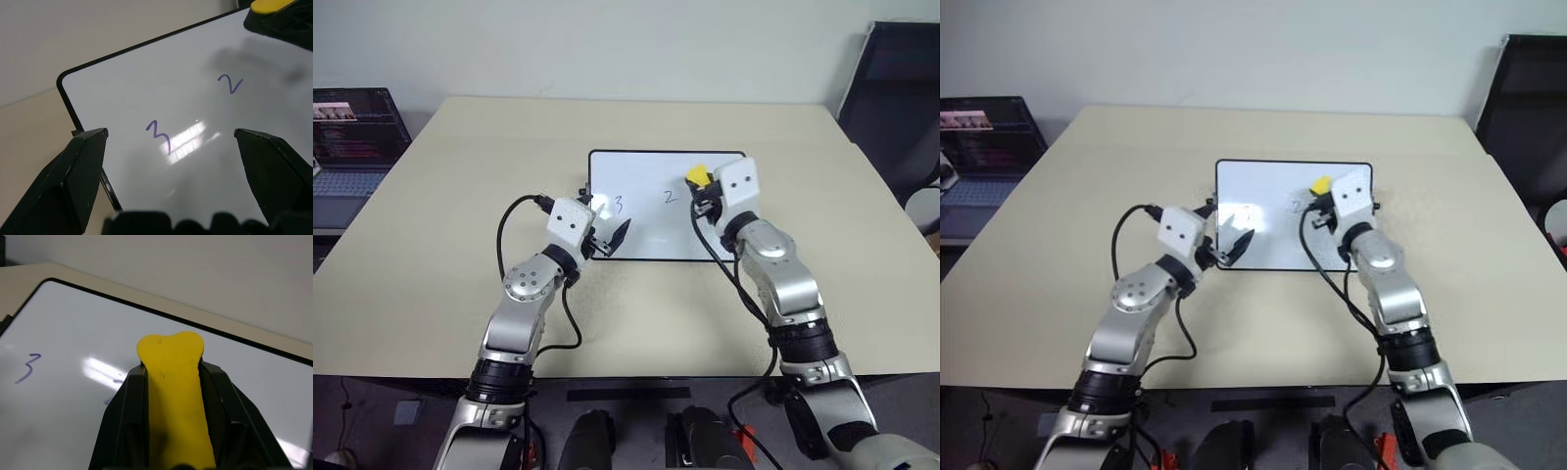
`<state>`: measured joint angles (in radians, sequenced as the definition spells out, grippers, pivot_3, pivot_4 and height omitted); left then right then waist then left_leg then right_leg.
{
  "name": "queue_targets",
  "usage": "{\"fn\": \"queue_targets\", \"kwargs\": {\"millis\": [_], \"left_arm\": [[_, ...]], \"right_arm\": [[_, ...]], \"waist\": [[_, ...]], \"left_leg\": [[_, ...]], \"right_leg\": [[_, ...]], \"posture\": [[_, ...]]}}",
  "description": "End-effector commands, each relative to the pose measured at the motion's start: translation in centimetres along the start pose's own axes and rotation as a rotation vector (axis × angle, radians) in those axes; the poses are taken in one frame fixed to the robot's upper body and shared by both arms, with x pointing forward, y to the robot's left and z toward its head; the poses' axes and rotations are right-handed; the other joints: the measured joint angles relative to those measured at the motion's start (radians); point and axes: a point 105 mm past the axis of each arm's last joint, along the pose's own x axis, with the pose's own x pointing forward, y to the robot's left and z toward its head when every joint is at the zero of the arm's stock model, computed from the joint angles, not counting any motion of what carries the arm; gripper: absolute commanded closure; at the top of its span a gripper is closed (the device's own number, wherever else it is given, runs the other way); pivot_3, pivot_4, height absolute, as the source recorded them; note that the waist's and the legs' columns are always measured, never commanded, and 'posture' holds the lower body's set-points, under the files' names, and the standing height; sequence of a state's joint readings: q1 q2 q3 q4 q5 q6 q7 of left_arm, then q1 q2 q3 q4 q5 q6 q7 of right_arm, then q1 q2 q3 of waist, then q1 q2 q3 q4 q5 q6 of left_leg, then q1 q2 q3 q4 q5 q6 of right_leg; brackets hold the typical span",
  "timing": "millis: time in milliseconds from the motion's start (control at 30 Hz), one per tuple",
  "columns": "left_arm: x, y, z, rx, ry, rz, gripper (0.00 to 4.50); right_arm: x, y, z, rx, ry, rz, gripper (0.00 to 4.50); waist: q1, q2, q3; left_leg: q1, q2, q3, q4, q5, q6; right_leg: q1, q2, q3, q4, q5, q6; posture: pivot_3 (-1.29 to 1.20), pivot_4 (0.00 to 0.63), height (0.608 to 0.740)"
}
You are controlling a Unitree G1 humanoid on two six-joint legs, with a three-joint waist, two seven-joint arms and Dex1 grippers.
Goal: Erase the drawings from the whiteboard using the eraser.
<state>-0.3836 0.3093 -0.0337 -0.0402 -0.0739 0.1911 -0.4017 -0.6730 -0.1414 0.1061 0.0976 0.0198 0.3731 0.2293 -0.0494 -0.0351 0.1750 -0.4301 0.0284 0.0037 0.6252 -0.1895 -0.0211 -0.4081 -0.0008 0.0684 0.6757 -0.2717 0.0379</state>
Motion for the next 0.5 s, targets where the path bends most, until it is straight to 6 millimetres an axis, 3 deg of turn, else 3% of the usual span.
{"fn": "queue_targets", "kwargs": {"millis": [33,200,500], "left_arm": [[0.0,-0.3,0.8,0.004,-0.034,0.006,0.0],[0.0,-0.6,0.7,-0.003,-0.033,0.003,0.0],[0.2,-0.9,1.2,-0.006,-0.044,-0.004,0.0]], "right_arm": [[1.1,0.6,2.2,-0.036,-0.078,0.034,3.4],[2.5,1.0,1.6,-0.087,-0.035,0.055,3.4],[4.0,0.3,-1.7,-0.247,0.136,0.032,3.4]], "waist": [[0.0,0.0,0.0],[0.0,0.0,0.0],[-0.001,0.0,0.0]], "left_leg": [[0.0,0.0,0.0,0.0,0.0,0.0],[0.0,0.0,0.0,0.0,0.0,0.0],[0.0,0.0,0.0,0.0,0.0,0.0]], "right_leg": [[0.0,0.0,0.0,0.0,0.001,-0.001],[0.0,0.0,-0.001,0.0,0.002,-0.003],[0.0,0.0,-0.001,0.001,0.002,-0.003]], "posture": [[0.0,0.15,0.74],[0.0,0.15,0.74],[0.0,0.15,0.74]]}}
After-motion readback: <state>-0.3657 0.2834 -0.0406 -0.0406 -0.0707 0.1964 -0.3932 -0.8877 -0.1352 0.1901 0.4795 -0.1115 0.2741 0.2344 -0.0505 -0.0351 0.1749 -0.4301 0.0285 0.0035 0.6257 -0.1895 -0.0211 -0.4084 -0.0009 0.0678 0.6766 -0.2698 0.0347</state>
